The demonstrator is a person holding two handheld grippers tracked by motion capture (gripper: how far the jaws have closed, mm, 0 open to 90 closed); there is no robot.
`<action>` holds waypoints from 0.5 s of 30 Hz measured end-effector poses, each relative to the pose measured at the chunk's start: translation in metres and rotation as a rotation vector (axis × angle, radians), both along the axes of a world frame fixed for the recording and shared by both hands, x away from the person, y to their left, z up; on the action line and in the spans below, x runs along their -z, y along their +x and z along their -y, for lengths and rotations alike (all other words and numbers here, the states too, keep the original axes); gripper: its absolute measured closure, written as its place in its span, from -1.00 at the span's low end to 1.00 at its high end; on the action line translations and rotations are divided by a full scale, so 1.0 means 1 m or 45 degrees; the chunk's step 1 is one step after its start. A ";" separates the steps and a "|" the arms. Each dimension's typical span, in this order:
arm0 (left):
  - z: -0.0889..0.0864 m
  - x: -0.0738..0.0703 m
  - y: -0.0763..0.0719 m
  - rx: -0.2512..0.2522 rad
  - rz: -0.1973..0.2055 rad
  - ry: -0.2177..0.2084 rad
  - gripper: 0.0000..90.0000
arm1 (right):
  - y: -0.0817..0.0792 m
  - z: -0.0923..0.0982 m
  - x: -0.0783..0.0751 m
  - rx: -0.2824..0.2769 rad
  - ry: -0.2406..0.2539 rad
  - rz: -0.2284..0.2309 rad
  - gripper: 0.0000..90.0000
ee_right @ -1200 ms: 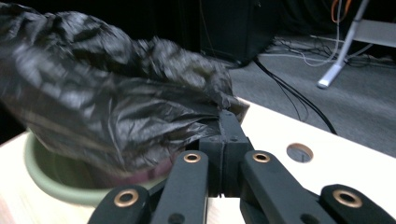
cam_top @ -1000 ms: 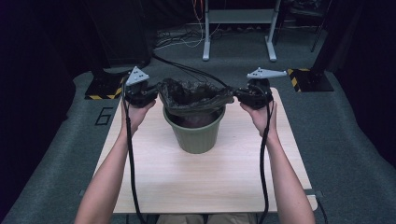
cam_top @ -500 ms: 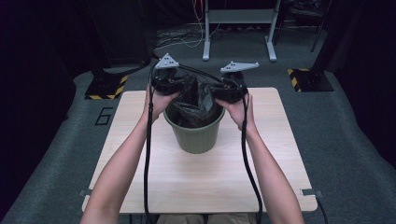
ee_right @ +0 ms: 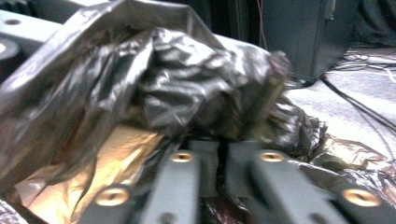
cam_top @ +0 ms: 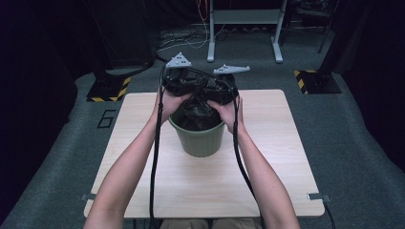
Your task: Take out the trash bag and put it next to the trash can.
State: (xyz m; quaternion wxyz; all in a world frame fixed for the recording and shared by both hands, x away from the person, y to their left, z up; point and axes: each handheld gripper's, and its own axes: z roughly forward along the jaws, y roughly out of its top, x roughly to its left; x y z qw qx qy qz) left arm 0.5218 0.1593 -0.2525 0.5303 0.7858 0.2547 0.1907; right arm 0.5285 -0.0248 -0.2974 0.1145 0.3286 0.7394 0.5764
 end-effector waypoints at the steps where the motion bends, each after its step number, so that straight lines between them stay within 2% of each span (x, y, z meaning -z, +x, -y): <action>1: -0.003 0.000 0.001 -0.012 -0.007 -0.017 0.69 | 0.000 0.001 0.000 0.003 -0.010 0.001 1.00; 2: -0.007 0.000 0.001 -0.014 -0.016 -0.029 0.55 | 0.001 0.002 0.000 0.004 -0.018 -0.007 1.00; 4: -0.015 0.000 0.003 -0.070 -0.040 -0.044 0.22 | 0.001 0.005 -0.002 0.016 -0.029 -0.011 1.00; 6: -0.023 0.002 0.003 -0.097 -0.054 -0.072 0.07 | 0.001 0.008 -0.006 0.032 -0.038 -0.009 1.00; 9: -0.035 0.004 0.001 -0.129 -0.053 -0.106 -0.07 | 0.000 0.012 -0.013 0.058 -0.055 -0.005 1.00; 11: -0.043 0.004 0.001 -0.134 -0.074 -0.131 -0.17 | 0.001 0.015 -0.017 0.071 -0.056 -0.004 1.00; 15: -0.056 0.006 -0.001 -0.150 -0.074 -0.159 -0.21 | 0.001 0.020 -0.024 0.105 -0.044 0.006 1.00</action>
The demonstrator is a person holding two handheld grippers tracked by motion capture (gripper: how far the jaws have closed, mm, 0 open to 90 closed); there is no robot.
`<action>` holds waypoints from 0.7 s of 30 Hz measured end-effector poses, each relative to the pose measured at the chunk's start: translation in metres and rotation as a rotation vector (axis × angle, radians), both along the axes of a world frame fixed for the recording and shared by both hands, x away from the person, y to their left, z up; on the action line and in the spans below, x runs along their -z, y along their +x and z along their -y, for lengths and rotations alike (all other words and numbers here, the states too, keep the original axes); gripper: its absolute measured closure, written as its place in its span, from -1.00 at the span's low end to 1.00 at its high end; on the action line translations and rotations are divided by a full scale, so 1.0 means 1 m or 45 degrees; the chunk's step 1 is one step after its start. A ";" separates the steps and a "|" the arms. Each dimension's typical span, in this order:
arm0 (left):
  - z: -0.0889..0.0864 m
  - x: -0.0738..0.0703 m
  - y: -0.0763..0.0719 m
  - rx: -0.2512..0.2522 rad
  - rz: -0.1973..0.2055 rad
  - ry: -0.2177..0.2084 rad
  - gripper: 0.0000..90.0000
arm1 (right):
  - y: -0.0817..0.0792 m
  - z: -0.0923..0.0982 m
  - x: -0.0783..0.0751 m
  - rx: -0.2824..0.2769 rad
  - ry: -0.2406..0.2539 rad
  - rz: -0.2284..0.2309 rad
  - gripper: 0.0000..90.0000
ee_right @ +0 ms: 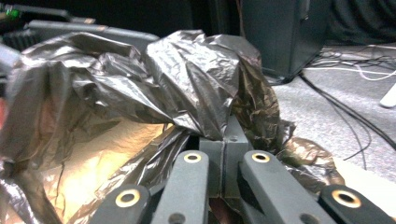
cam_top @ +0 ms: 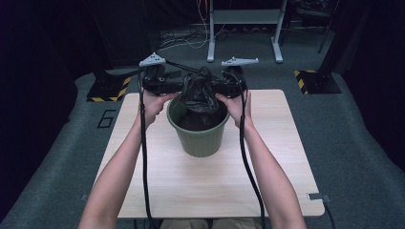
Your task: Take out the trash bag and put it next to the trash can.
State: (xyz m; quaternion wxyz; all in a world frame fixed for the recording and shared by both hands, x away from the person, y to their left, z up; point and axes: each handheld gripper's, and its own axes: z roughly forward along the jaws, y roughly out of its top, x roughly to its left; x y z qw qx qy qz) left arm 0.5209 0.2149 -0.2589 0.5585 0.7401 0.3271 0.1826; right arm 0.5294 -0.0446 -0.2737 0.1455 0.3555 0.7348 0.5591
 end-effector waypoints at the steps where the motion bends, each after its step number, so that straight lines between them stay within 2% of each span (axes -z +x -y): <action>1: -0.003 0.003 -0.001 -0.001 0.009 -0.002 -0.23 | 0.000 0.001 -0.002 0.005 0.005 0.000 1.00; 3: -0.009 0.011 -0.003 -0.007 0.001 -0.002 -0.25 | -0.001 0.004 -0.006 0.020 0.019 -0.001 1.00; 7: -0.015 0.032 -0.006 0.032 -0.022 -0.040 -0.37 | 0.000 0.008 -0.014 0.039 0.051 0.000 1.00; 9: -0.011 0.043 -0.007 0.063 -0.025 -0.038 -0.45 | 0.000 0.007 -0.020 0.047 0.051 0.007 1.00; 12: 0.003 0.055 -0.009 0.103 -0.022 0.000 -0.53 | -0.001 0.002 -0.029 0.059 0.067 0.018 1.00; 16: 0.019 0.059 -0.008 0.103 -0.027 0.013 -0.56 | -0.004 -0.005 -0.044 0.086 0.080 0.038 1.00; 21: 0.035 0.059 -0.008 0.076 -0.005 0.074 -0.58 | -0.009 -0.012 -0.061 0.122 0.121 0.070 1.00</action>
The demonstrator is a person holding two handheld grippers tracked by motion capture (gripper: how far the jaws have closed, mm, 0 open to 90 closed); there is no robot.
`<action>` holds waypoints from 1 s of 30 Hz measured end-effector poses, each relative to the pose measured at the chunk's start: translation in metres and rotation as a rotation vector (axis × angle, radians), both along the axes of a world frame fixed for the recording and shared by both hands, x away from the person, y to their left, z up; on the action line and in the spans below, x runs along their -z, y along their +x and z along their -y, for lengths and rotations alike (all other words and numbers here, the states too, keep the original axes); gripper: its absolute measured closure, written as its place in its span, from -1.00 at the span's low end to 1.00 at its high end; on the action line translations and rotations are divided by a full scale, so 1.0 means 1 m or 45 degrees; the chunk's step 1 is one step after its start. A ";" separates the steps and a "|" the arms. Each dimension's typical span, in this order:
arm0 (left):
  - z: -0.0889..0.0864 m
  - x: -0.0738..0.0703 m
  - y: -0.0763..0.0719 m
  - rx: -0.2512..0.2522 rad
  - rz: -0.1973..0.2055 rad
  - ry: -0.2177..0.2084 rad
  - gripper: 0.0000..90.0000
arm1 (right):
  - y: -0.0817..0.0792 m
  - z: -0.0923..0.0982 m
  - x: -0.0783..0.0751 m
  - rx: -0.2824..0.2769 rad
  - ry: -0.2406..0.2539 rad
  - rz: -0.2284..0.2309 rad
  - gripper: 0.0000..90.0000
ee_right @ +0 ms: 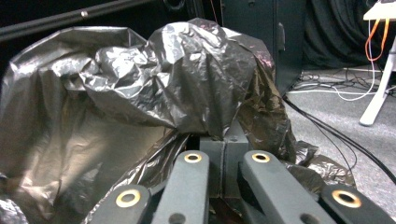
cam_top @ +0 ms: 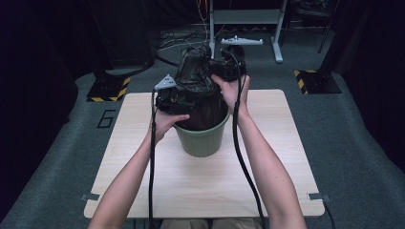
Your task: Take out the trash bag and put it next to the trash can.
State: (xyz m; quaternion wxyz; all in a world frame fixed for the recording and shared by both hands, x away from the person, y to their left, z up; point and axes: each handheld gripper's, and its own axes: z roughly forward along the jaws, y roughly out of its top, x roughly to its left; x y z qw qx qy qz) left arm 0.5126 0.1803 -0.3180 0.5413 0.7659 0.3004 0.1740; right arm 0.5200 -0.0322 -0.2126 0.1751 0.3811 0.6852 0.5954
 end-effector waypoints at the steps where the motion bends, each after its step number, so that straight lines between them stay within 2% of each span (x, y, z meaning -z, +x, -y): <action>1: 0.002 -0.001 0.000 -0.014 0.006 0.024 -0.59 | -0.001 -0.001 -0.003 0.001 0.016 -0.001 1.00; 4: 0.004 -0.001 0.002 -0.034 0.006 0.052 -0.58 | -0.003 -0.004 -0.011 -0.015 0.064 0.002 1.00; 7: 0.010 0.001 0.003 -0.057 -0.009 0.034 -0.52 | -0.007 -0.005 -0.017 -0.036 0.101 0.007 1.00; 11: 0.016 0.004 0.006 -0.057 -0.043 0.076 0.03 | -0.011 -0.004 -0.020 -0.061 0.116 0.007 1.00; 12: 0.017 0.004 0.007 -0.051 -0.048 0.104 0.28 | -0.012 -0.003 -0.021 -0.062 0.116 0.009 1.00; 13: 0.017 0.005 0.008 -0.028 -0.048 0.100 0.46 | -0.013 -0.001 -0.021 -0.071 0.121 0.009 1.00; 16: 0.020 0.004 0.010 -0.035 -0.057 0.100 0.94 | -0.016 0.005 -0.023 -0.084 0.131 0.005 1.00; 17: 0.020 0.004 0.011 -0.057 -0.067 0.076 0.99 | -0.017 0.008 -0.023 -0.090 0.135 0.007 1.00; 19: 0.020 0.002 0.012 -0.073 -0.076 0.065 1.00 | -0.021 0.015 -0.023 -0.095 0.125 0.018 1.00; 21: 0.018 0.000 0.014 -0.111 -0.060 0.064 1.00 | -0.025 0.025 -0.022 -0.095 0.126 0.023 1.00; 24: 0.011 -0.005 0.016 -0.165 -0.052 0.028 1.00 | -0.032 0.041 -0.017 -0.088 0.103 0.035 1.00; 26: 0.006 -0.008 0.019 -0.189 -0.051 0.005 1.00 | -0.035 0.054 -0.009 -0.084 0.106 0.017 1.00; 30: -0.001 -0.015 0.022 -0.228 -0.042 -0.041 1.00 | -0.040 0.071 0.013 -0.075 0.065 -0.011 1.00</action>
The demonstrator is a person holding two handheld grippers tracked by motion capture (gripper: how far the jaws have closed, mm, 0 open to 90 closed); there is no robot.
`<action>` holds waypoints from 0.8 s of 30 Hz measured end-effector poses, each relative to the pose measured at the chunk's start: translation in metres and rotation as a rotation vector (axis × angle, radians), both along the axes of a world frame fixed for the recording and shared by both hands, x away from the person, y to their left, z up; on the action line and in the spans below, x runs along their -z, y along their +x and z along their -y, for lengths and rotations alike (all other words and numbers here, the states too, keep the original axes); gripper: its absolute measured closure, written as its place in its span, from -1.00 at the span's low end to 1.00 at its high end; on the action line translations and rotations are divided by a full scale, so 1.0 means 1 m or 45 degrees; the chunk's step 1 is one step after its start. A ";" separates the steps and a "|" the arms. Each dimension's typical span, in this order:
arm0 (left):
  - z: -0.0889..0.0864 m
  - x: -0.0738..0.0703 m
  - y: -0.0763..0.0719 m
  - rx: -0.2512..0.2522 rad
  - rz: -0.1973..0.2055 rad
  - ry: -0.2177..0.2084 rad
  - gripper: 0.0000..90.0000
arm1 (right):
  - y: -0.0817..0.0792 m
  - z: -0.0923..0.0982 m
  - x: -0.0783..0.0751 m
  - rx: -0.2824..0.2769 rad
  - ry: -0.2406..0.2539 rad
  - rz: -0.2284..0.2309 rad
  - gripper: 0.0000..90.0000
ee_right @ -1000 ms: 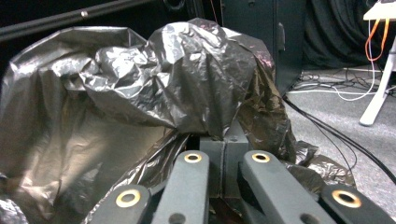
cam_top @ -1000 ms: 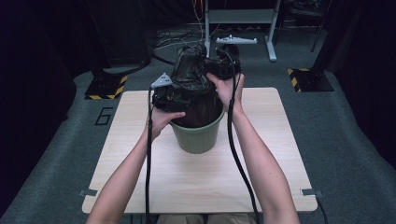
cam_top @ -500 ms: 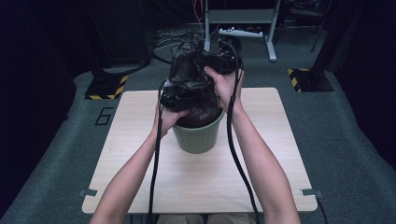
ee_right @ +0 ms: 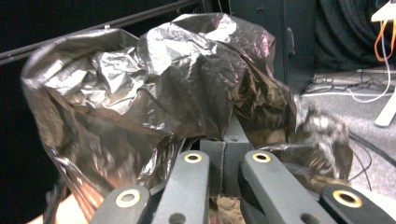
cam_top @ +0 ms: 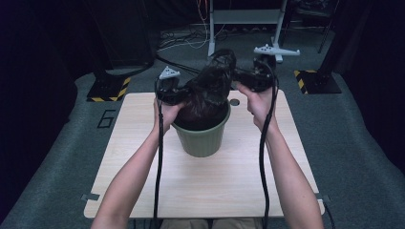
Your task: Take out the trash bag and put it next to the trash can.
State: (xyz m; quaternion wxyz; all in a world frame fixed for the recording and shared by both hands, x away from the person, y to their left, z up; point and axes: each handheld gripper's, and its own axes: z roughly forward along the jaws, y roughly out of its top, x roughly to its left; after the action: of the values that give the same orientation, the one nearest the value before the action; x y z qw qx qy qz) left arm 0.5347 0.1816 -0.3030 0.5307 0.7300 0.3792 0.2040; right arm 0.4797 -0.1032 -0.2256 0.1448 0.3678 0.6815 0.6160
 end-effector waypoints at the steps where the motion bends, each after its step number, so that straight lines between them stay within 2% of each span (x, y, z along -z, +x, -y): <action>1: -0.001 -0.002 0.001 -0.007 0.003 -0.010 1.00 | -0.001 0.002 0.006 0.000 -0.015 -0.009 1.00; 5: -0.007 -0.009 0.001 -0.036 0.017 -0.095 1.00 | -0.003 0.004 0.034 -0.013 -0.078 -0.059 1.00; 8: -0.010 -0.015 0.001 -0.046 0.021 -0.164 1.00 | 0.001 -0.001 0.057 -0.021 -0.127 -0.119 0.99; 9: -0.011 -0.018 0.001 -0.045 0.015 -0.194 1.00 | 0.003 -0.005 0.065 -0.028 -0.139 -0.137 0.99; 13: -0.011 -0.026 0.000 -0.031 0.016 -0.243 1.00 | 0.013 -0.023 0.085 -0.042 -0.196 -0.178 0.97; 16: -0.009 -0.032 -0.001 -0.022 0.020 -0.267 1.00 | 0.022 -0.039 0.094 -0.038 -0.226 -0.200 0.92; 19: -0.009 -0.038 -0.002 -0.037 0.043 -0.253 1.00 | 0.028 -0.052 0.100 -0.032 -0.274 -0.213 0.79; 22: -0.013 -0.042 0.000 -0.054 0.050 -0.258 1.00 | 0.029 -0.054 0.102 -0.039 -0.278 -0.222 0.55; 24: -0.017 -0.045 0.001 -0.067 0.059 -0.264 1.00 | 0.025 -0.050 0.099 -0.049 -0.269 -0.207 0.42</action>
State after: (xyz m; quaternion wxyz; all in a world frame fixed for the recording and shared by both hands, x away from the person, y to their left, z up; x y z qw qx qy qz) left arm 0.5359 0.1984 -0.2577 0.6065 0.6561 0.4048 0.1945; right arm 0.5049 -0.0534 -0.3242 0.1153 0.3859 0.7590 0.5116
